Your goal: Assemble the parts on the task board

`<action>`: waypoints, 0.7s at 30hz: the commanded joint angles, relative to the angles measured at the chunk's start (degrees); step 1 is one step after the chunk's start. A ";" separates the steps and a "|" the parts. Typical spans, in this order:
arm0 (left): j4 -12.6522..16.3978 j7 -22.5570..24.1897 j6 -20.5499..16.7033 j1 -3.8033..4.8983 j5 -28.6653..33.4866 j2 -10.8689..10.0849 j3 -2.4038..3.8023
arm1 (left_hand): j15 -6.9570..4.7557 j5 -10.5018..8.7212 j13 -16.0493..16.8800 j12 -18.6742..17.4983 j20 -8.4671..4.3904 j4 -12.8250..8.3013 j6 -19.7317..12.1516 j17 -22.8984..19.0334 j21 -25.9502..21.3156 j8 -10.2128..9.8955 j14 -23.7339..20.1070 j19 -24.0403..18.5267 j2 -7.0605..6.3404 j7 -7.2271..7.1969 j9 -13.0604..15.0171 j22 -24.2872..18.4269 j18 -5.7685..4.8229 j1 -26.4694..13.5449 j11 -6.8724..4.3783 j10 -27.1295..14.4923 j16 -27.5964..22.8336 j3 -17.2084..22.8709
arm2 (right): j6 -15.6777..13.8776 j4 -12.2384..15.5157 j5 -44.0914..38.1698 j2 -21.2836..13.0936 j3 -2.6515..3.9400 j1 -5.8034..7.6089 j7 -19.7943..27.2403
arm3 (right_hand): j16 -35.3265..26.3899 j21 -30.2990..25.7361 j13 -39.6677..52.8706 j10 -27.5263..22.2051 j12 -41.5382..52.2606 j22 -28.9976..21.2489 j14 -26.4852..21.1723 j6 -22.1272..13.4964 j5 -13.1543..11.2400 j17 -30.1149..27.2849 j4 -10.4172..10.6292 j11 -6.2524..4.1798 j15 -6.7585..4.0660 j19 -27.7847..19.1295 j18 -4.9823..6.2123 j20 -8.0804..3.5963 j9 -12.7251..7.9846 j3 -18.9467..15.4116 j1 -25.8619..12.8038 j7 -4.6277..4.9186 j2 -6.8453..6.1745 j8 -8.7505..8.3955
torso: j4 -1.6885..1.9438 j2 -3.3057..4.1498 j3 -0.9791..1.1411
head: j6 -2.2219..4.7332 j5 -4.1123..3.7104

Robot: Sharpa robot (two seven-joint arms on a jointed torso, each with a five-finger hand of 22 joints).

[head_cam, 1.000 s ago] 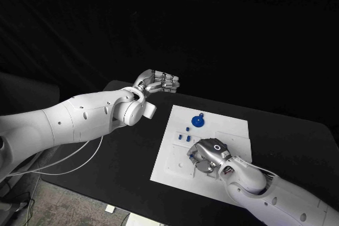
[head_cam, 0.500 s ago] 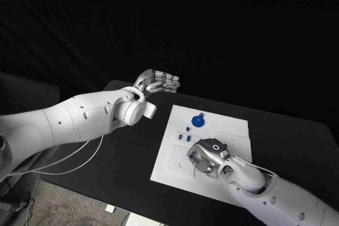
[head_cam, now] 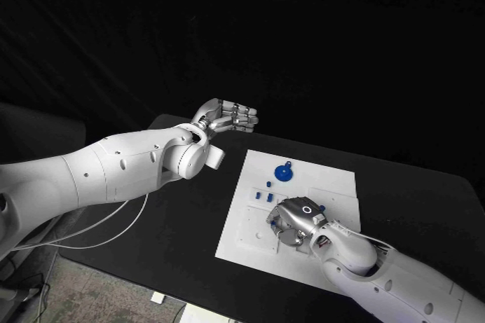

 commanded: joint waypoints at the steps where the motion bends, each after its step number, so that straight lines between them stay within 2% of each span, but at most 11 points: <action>1: 0.00 0.28 0.80 0.11 -0.25 0.21 0.05 | -0.01 -0.14 -0.06 0.00 0.07 0.28 -0.42 -0.06 0.31 -0.09 -0.53 0.25 0.10 -0.14 -0.06 -0.09 0.60 0.33 -0.12 -0.34 -0.27 -0.06 | 1.92 -0.51 -0.74 0.03 -0.24 -0.32 0.14 | -0.39 -0.35 0.05 -1.38 0.18 -0.20 -0.25 -1.10 2.79 0.05 0.49 0.33 0.15 2.03 1.10 0.00 -0.11 -1.74 -1.13 0.14 -0.06 0.33 | -0.03 0.03 -0.02 | 0.01 -0.02; 2: -0.04 0.28 0.80 0.11 -0.26 0.24 0.05 | -0.01 -0.14 -0.06 0.00 0.07 0.28 -0.42 -0.06 0.31 -0.09 -0.53 0.25 0.10 -0.14 -0.06 -0.09 0.60 0.33 -0.12 -0.34 -0.27 -0.06 | 1.68 -0.58 -0.50 0.03 -0.25 -0.32 0.36 | -0.36 -0.41 0.01 -2.88 0.17 -0.26 -0.22 -2.39 3.41 0.05 0.76 0.77 0.43 2.09 1.12 0.15 -0.30 -2.68 -1.60 0.47 -0.38 0.24 | -0.03 0.03 -0.03 | 0.00 -0.04; 5: -0.13 0.27 0.80 0.11 -0.26 0.29 0.05 | -0.01 -0.14 -0.06 0.00 0.07 0.28 -0.42 -0.06 0.31 -0.09 -0.53 0.25 0.10 -0.14 -0.06 -0.09 0.60 0.33 -0.12 -0.34 -0.27 -0.06 | 0.82 -0.68 0.33 -0.04 -0.25 -0.32 1.00 | -0.34 -0.86 0.00 -5.50 0.20 -0.75 -0.21 -4.54 4.69 -0.07 1.51 1.43 1.18 2.20 1.40 0.89 -0.27 -6.60 -2.70 0.68 -1.10 0.28 | -0.03 0.01 -0.04 | -0.04 -0.08; 9: -0.17 0.28 0.81 0.11 -0.26 0.31 0.05 | -0.01 -0.17 -0.06 0.00 0.07 0.29 -0.42 -0.06 0.31 -0.09 -0.53 0.26 0.11 -0.14 -0.06 -0.10 0.60 0.31 -0.12 -0.34 -0.27 -0.07 | -0.95 -0.56 1.26 -0.21 -0.25 -0.32 1.47 | -0.60 -1.72 -0.05 -10.57 0.20 -1.93 -0.43 -7.09 3.46 -0.69 1.76 2.91 2.03 2.32 2.16 1.70 -0.40 -11.50 -3.19 1.29 -1.96 0.22 | -0.01 0.01 0.02 | -0.05 -0.11; 10: -0.18 0.29 0.84 0.11 -0.25 0.30 0.05 | 0.00 -0.71 -0.06 0.01 0.11 0.43 -0.43 -0.06 0.30 -0.09 -0.54 0.28 0.14 -0.16 -0.06 -0.16 0.59 0.13 -0.13 -0.35 -0.26 -0.18 | -1.49 -0.46 1.43 -0.28 -0.25 -0.32 1.49 | -0.69 -1.89 -0.03 -12.59 0.25 -2.21 -0.53 -8.09 3.50 -0.86 1.77 3.32 2.20 2.33 2.40 1.86 -0.43 -12.85 -2.96 1.27 -2.13 0.27 | 0.00 0.01 0.03 | -0.06 -0.14; 12: -0.18 0.32 0.86 0.11 -0.25 0.27 0.05 | 0.02 -2.26 -0.06 0.02 0.16 0.77 -0.42 -0.05 0.27 -0.08 -0.51 0.29 0.20 -0.21 -0.05 -0.21 0.56 -0.17 -0.13 -0.34 -0.26 -0.48 | -2.58 -0.22 1.73 -0.46 -0.25 -0.32 1.47 | -0.61 -2.08 -0.04 -14.10 0.27 -2.97 -0.48 -9.22 3.42 -1.29 1.92 3.70 2.49 2.47 3.04 2.33 -0.42 -16.39 -1.63 0.98 -1.65 0.28 | 0.00 0.02 0.07 | -0.12 -0.17; 14: -0.18 0.32 0.87 0.11 -0.24 0.23 0.05 | 0.02 -2.29 -0.06 0.02 0.16 0.77 -0.42 -0.05 0.27 -0.08 -0.51 0.29 0.20 -0.21 -0.05 -0.22 0.56 -0.17 -0.13 -0.34 -0.26 -0.49 | -3.22 0.00 1.88 -0.62 -0.25 -0.33 1.43 | -0.39 -1.92 -0.08 -14.68 0.18 -3.63 -0.50 -9.48 3.41 -1.65 2.14 3.96 2.74 2.47 3.46 2.63 -0.44 -18.91 -0.69 1.09 -1.36 0.24 | 0.03 0.02 0.07 | -0.13 -0.21; 16: -0.17 0.32 0.88 0.11 -0.24 0.19 0.05 | 0.02 -2.29 -0.06 0.02 0.16 0.77 -0.42 -0.05 0.27 -0.08 -0.51 0.29 0.20 -0.21 -0.05 -0.22 0.56 -0.17 -0.13 -0.34 -0.26 -0.49 | -3.71 0.20 1.98 -0.74 -0.25 -0.34 1.39 | -0.11 -1.55 -0.11 -15.10 0.19 -4.35 -0.54 -9.68 3.49 -2.03 2.43 4.06 2.85 2.47 3.73 2.83 -0.44 -20.55 0.09 1.08 -1.25 0.25 | 0.02 0.01 0.08 | -0.16 -0.23; 21: -0.16 0.32 0.88 0.11 -0.24 0.10 0.04 | 0.03 -2.29 -0.06 0.02 0.16 1.03 -0.44 -0.05 0.21 -0.08 -0.50 0.41 0.33 -0.20 -0.05 -0.47 0.58 0.25 -0.12 -0.32 -0.26 -1.07 | -4.58 0.84 2.28 -1.08 -0.25 -0.44 1.31 | 0.30 -0.76 -0.08 -14.87 0.19 -5.78 -0.65 -9.59 3.58 -2.66 2.60 4.01 2.80 2.42 3.72 2.82 -0.45 -20.80 0.46 1.30 -1.21 0.23 | -0.06 0.03 0.10 | -0.21 -0.36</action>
